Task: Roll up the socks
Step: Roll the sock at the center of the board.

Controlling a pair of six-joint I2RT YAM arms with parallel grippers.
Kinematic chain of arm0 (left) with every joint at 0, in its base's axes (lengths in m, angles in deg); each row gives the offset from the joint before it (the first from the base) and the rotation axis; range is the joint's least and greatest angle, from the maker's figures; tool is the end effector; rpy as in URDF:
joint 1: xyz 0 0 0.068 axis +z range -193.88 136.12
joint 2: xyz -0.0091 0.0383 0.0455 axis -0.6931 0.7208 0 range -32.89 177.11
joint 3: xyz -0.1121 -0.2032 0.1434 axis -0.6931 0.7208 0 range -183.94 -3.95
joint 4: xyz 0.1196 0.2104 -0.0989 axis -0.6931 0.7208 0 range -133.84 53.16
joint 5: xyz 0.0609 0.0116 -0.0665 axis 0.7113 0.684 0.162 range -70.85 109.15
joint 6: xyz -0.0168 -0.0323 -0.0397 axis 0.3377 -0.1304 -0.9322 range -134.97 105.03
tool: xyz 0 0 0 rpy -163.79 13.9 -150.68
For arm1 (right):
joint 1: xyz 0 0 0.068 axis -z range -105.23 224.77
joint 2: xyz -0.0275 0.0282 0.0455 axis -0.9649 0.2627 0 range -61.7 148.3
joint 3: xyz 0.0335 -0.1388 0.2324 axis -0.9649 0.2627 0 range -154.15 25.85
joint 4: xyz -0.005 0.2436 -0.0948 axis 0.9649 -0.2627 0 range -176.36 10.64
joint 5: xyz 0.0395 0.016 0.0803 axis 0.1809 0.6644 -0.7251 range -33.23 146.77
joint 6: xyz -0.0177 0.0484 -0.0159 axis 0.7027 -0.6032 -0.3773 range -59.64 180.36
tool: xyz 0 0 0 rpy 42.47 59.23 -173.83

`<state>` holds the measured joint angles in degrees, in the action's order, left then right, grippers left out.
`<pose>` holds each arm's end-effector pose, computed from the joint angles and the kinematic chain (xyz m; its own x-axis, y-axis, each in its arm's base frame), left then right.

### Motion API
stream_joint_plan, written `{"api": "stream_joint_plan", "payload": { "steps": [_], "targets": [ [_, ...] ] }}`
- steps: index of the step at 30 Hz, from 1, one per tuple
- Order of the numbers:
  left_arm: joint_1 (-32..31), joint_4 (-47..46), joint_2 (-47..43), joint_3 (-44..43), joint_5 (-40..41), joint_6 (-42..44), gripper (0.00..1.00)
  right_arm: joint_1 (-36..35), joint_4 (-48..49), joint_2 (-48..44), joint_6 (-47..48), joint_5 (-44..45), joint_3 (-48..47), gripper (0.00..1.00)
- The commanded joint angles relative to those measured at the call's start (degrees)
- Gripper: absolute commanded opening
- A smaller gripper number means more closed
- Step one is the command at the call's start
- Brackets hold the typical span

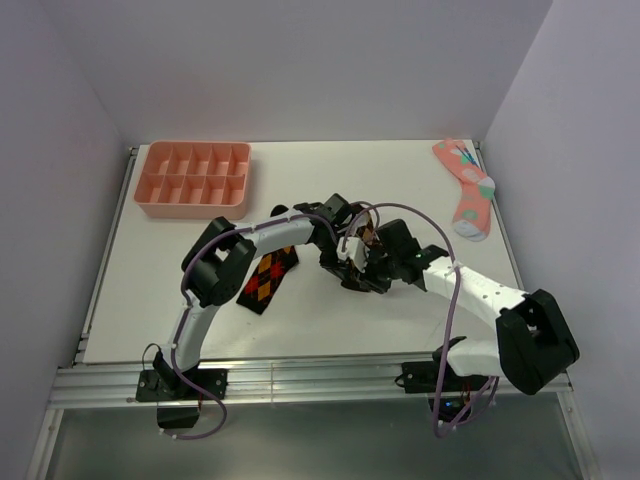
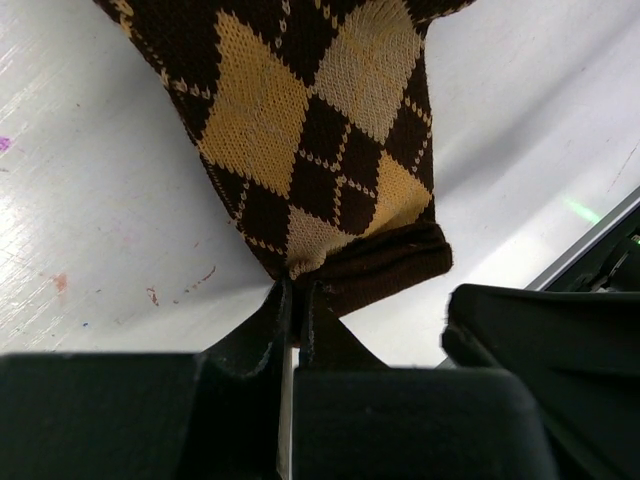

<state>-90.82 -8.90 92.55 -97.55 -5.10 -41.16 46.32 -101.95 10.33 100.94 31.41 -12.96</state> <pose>0.2999 -0.3423 0.1524 -0.9058 0.3800 -0.1873 0.4201 0.7487 -0.5128 0.2003 0.1259 0.1927 -0.1346 -0.7415 -0.6574 -0.9608 0.2600 -0.0965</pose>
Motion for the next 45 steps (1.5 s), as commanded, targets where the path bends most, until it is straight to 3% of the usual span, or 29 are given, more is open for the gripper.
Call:
{"api": "stream_joint_plan", "payload": {
  "steps": [1, 19, 45],
  "targets": [
    [-0.2, 0.7, 1.3, -0.9, -0.4, 0.9, 0.00, -2.9, 2.7, 2.0, 0.9, 2.8, 0.9, 0.34],
    [-0.2, 0.1, 1.0, -0.1, -0.7, 1.2, 0.00, -9.0, 5.9, 9.7, -2.2, 14.1, -0.6, 0.33],
    [0.3, 0.3, 1.6, -0.2, -1.1, 1.8, 0.00, -12.7, 7.1, 6.5, -0.6, 20.6, 0.9, 0.44]
  ]
}}
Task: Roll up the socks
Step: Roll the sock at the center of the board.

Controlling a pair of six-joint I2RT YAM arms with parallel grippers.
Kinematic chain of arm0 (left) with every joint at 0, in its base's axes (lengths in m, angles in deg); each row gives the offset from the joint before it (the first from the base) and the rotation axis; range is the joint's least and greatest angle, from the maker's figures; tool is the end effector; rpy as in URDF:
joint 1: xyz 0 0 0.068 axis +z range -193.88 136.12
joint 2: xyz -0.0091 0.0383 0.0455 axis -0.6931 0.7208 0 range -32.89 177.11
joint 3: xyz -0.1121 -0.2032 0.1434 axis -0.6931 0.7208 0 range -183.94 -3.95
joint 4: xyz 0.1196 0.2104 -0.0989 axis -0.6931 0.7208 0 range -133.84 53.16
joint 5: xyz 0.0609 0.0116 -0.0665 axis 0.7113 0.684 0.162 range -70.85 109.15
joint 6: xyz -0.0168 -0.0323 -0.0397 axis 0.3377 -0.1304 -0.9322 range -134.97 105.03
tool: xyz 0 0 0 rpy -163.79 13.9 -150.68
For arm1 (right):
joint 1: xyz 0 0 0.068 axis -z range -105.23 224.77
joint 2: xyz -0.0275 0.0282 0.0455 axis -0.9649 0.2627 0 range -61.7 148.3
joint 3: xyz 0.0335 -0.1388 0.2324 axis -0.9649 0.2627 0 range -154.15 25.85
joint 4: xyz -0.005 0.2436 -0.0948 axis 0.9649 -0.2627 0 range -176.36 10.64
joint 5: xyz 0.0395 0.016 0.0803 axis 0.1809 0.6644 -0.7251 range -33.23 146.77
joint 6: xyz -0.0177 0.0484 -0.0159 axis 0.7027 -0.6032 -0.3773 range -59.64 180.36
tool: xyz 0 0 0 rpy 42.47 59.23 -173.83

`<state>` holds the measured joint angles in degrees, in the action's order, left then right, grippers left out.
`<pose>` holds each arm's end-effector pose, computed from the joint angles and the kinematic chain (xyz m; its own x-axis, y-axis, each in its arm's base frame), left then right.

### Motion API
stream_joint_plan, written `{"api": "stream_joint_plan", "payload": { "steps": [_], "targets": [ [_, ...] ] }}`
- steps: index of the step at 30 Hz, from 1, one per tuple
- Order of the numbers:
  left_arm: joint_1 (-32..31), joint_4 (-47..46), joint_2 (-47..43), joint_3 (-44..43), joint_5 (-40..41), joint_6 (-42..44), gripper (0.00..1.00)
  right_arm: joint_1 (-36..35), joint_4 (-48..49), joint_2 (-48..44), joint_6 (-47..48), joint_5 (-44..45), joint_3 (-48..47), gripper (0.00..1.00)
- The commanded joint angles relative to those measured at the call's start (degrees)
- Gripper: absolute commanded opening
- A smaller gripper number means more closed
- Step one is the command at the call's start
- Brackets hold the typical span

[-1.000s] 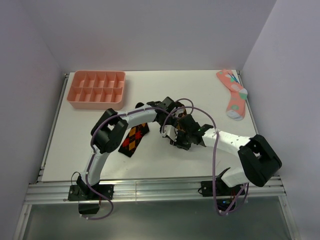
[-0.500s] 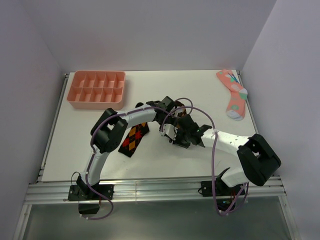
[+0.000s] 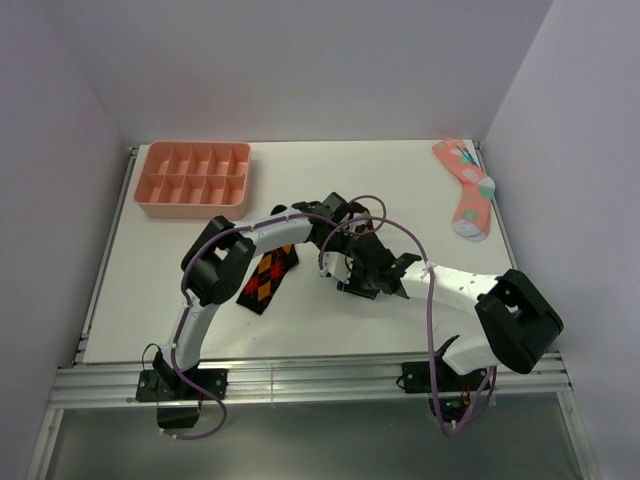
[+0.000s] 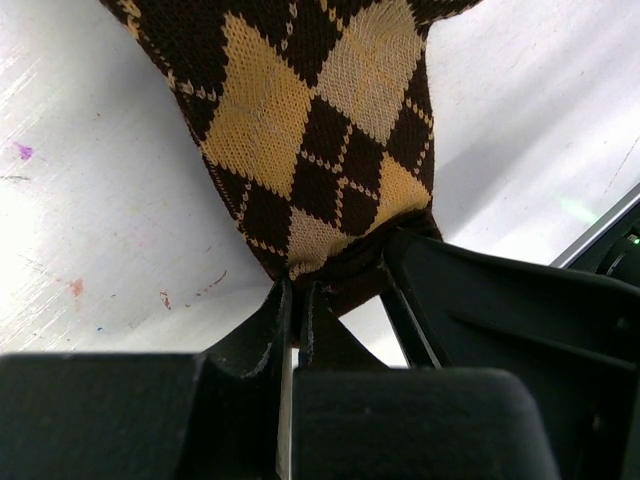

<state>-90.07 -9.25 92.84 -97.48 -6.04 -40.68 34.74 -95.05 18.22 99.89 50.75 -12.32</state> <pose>0.3043 -0.3390 0.1504 -0.9069 0.3783 -0.1855 0.4170 0.7430 -0.5235 0.1932 0.1672 0.1628 -0.0631 -0.8796 -0.4715 -0.9374 0.2143 -0.2744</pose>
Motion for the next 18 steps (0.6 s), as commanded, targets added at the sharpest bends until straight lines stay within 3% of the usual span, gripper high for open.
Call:
{"api": "stream_joint_plan", "payload": {
  "steps": [1, 18],
  "targets": [
    [-0.5, 0.6, 1.3, -0.2, -0.2, 1.4, 0.00, -1.3, -0.2, -1.3, 0.2, 1.8, -0.4, 0.44],
    [-0.5, 0.1, 0.8, 1.0, -0.6, 1.0, 0.00, -4.9, -0.2, -0.3, -1.1, 7.4, -1.7, 0.46]
  ]
}}
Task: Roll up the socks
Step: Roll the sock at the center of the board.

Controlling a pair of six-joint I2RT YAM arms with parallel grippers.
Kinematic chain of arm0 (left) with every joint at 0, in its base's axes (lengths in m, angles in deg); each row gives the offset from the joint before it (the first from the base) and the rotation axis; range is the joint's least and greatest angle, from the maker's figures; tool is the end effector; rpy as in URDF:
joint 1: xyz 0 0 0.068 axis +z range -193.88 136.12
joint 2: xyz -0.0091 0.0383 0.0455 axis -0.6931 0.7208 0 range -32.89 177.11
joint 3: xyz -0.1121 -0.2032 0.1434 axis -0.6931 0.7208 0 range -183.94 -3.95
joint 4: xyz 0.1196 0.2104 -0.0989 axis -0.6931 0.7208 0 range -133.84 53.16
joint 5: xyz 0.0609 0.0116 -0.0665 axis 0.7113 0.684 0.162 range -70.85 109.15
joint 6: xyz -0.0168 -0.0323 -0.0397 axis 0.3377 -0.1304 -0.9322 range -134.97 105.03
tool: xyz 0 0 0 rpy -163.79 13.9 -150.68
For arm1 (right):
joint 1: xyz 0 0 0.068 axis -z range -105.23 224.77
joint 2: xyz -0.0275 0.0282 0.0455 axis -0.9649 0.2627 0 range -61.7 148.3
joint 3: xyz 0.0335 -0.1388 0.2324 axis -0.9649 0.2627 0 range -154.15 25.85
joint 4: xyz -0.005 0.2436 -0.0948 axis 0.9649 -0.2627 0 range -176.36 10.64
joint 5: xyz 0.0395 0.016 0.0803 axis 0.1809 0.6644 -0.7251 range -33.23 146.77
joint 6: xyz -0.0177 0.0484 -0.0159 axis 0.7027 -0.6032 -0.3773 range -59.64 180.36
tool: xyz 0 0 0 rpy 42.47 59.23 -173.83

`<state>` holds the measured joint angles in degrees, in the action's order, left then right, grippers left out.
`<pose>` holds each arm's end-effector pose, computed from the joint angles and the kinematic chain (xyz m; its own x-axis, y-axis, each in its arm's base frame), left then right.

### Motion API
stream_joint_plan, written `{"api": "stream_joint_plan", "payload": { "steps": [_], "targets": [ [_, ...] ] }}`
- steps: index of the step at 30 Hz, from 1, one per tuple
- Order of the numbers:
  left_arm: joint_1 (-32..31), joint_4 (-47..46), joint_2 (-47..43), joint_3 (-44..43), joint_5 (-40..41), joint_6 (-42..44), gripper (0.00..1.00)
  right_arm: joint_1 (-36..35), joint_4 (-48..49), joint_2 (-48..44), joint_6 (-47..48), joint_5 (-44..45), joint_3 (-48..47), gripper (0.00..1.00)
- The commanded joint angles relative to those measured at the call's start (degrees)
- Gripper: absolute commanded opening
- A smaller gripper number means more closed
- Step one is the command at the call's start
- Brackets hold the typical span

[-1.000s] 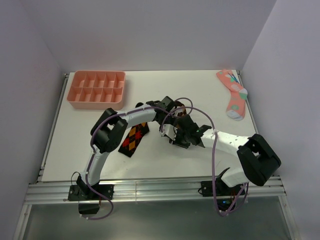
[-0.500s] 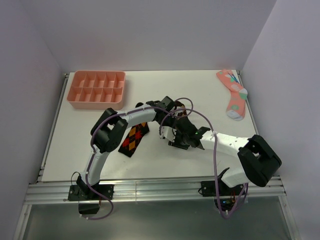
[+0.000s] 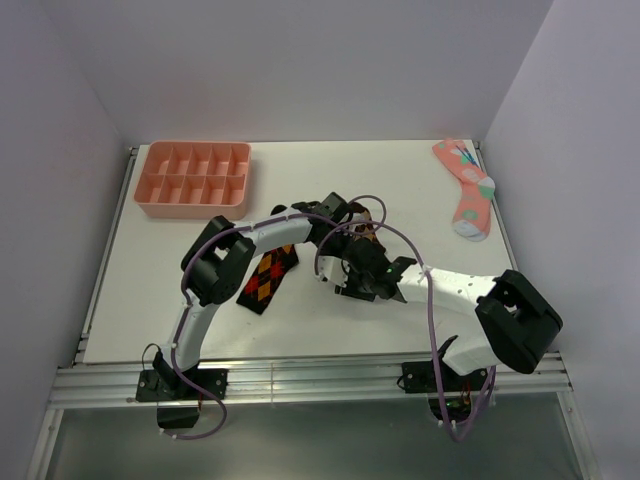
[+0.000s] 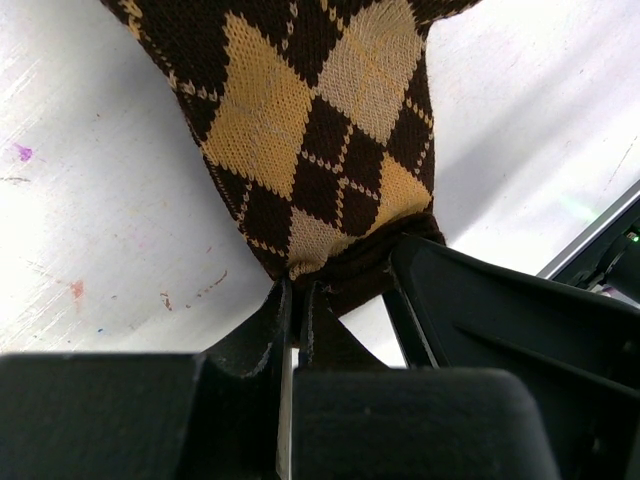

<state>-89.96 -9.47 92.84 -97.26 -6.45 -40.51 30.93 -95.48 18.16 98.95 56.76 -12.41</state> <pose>0.3046 -0.3383 0.1495 -0.9062 0.3805 -0.1845 0.4179 0.7391 -0.5283 0.1840 0.1767 0.1629 -0.0445 -0.9075 -0.4177 -0.9218 0.1985 -0.3330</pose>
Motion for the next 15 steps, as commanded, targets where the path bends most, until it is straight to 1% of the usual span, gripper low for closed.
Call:
{"api": "stream_joint_plan", "payload": {
  "steps": [1, 7, 15],
  "targets": [
    [-0.6, 0.2, 0.8, 0.9, -0.2, 0.8, 0.00, -1.3, 0.4, -0.3, -0.3, 1.7, -1.6, 0.46],
    [-0.5, 0.3, 0.8, 0.9, -0.1, 0.8, 0.00, -2.6, 0.2, -0.8, -1.4, 3.2, -2.5, 0.49],
    [-0.6, 0.3, 0.6, 1.3, -0.1, 1.0, 0.00, -3.5, 0.0, 2.1, -2.0, 5.8, -3.9, 0.50]
  ]
}}
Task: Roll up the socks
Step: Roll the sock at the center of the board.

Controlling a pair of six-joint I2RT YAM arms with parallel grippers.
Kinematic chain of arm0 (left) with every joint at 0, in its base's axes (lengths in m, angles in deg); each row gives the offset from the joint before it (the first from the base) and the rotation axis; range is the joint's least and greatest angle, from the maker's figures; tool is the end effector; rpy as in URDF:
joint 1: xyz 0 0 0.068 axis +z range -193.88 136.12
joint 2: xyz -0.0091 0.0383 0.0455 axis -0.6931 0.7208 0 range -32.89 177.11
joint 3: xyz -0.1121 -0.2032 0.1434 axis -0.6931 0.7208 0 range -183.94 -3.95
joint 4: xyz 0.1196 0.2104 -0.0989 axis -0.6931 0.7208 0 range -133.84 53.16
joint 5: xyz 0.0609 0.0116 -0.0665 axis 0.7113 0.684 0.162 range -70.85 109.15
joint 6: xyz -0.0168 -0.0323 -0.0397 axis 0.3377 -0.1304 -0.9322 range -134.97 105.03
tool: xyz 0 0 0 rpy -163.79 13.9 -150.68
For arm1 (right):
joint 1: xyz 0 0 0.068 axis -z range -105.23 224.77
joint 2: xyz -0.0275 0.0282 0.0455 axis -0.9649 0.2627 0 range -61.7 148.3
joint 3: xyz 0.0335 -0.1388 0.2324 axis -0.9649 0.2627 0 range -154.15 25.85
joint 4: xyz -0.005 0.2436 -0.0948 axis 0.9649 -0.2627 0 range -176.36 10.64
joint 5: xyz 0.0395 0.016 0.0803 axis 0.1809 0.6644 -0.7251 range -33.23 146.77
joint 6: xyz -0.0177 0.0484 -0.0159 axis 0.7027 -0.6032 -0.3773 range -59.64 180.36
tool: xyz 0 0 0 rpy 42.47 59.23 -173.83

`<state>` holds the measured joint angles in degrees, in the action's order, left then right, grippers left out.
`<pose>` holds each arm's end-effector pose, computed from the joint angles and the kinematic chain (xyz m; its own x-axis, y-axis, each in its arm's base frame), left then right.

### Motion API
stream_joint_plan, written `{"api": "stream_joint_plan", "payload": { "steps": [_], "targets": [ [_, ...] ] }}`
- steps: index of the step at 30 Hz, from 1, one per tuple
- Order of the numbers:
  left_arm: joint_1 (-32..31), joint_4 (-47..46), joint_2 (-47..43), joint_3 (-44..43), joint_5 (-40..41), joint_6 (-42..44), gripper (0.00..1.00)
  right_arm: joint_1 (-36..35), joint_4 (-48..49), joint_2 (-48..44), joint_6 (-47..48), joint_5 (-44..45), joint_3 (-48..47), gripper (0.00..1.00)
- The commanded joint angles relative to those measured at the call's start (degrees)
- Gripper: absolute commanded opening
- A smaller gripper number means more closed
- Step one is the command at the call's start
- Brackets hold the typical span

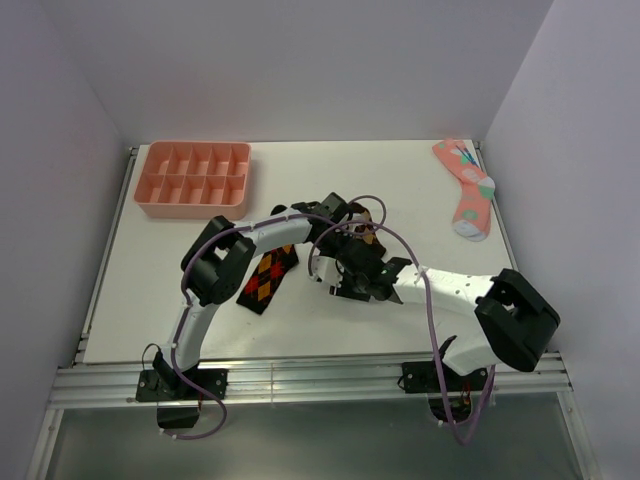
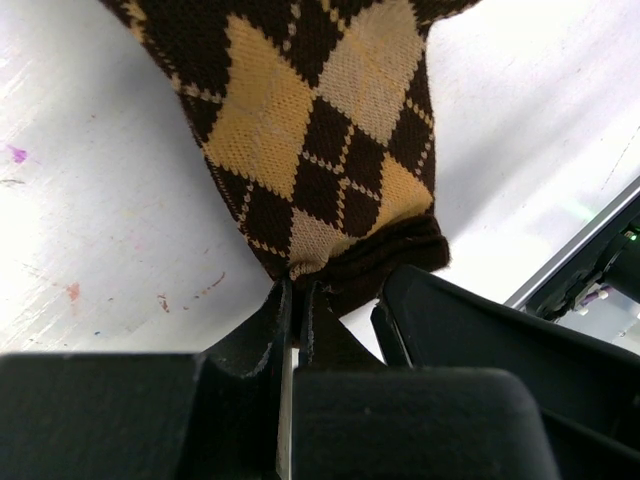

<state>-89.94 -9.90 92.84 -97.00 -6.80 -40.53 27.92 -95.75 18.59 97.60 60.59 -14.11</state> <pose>0.3045 -0.3383 0.1487 -0.9059 0.3810 -0.1848 0.4180 0.7351 -0.5337 0.1803 0.1890 0.1693 -0.0298 -0.9146 -0.4033 -0.9056 0.1955 -0.3764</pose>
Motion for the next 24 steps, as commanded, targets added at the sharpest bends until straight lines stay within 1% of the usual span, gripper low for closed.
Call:
{"api": "stream_joint_plan", "payload": {
  "steps": [1, 4, 11, 24],
  "targets": [
    [-0.5, 0.7, 0.6, 1.0, 0.2, 1.0, 0.00, -0.5, 0.3, 2.1, -0.8, 2.1, -2.1, 0.50],
    [-0.5, 0.9, 0.4, 1.1, 0.3, 1.3, 0.01, -0.5, 0.7, 3.6, -1.0, 2.7, -1.7, 0.50],
    [-0.5, 1.0, 0.7, 0.9, 0.3, 1.1, 0.00, -0.4, 1.7, 3.6, -0.8, 3.2, 0.1, 0.49],
    [-0.5, 0.3, 0.7, 1.5, 0.4, -0.1, 0.00, -0.5, 3.1, -2.0, -1.8, 2.2, 6.4, 0.50]
  ]
}}
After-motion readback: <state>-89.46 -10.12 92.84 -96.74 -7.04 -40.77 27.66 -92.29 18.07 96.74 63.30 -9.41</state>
